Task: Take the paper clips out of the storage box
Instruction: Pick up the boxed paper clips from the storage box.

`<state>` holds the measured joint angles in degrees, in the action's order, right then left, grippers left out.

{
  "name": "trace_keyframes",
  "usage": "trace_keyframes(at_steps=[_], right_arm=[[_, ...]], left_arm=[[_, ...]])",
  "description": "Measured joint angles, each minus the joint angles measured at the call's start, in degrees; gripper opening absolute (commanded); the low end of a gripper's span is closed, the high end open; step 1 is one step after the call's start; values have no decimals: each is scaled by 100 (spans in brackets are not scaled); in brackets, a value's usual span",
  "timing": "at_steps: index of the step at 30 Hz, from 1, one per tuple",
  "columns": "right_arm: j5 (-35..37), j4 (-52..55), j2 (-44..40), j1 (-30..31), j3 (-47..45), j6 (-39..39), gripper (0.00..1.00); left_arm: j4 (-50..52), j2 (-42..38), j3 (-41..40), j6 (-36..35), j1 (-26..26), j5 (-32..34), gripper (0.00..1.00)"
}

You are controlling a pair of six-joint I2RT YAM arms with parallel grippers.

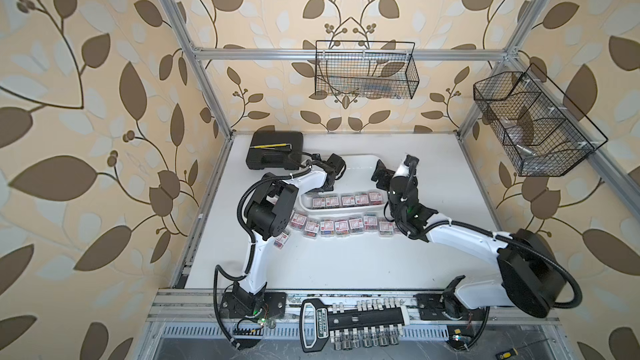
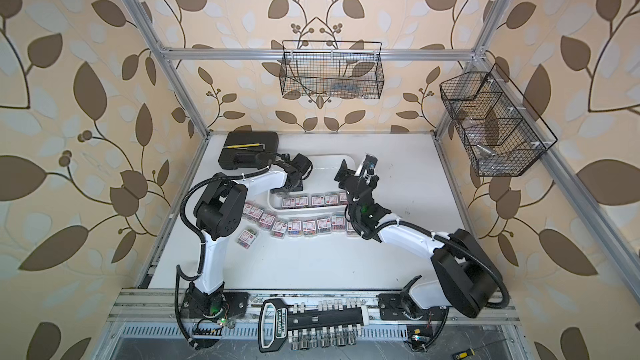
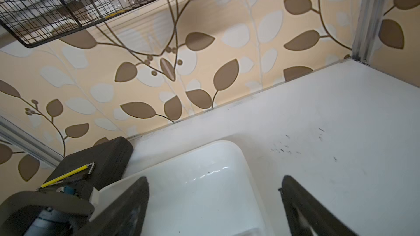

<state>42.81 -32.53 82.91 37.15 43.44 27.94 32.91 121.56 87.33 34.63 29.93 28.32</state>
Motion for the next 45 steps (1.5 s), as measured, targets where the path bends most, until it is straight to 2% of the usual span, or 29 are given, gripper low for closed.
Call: trace_keyframes(at_steps=[7, 12, 18, 26, 32, 38, 45], right_arm=[[33, -109, 1073, 133, 988, -398, 92], [125, 2, 1141, 186, 1176, -542, 93], [85, 299, 1449, 269, 1856, -555, 93], [-219, 527, 1593, 278, 2068, -570, 93], [-225, 579, 1266, 278, 1884, -549, 93], [-210, 579, 831, 260, 1550, -463, 93], [-214, 584, 756, 243, 1451, -396, 93]], left_arm=[[-282, 44, -4, 0, -81, -286, 86], [-485, 76, -20, 0, -127, -409, 83], [-647, 81, -48, -7, -149, -522, 80], [-874, 79, -131, -59, -151, -586, 65], [-1001, 74, -162, -160, -153, -566, 43], [-1005, 74, -162, -195, -153, -562, 38], [-894, -72, -269, -192, -151, -581, 35]])
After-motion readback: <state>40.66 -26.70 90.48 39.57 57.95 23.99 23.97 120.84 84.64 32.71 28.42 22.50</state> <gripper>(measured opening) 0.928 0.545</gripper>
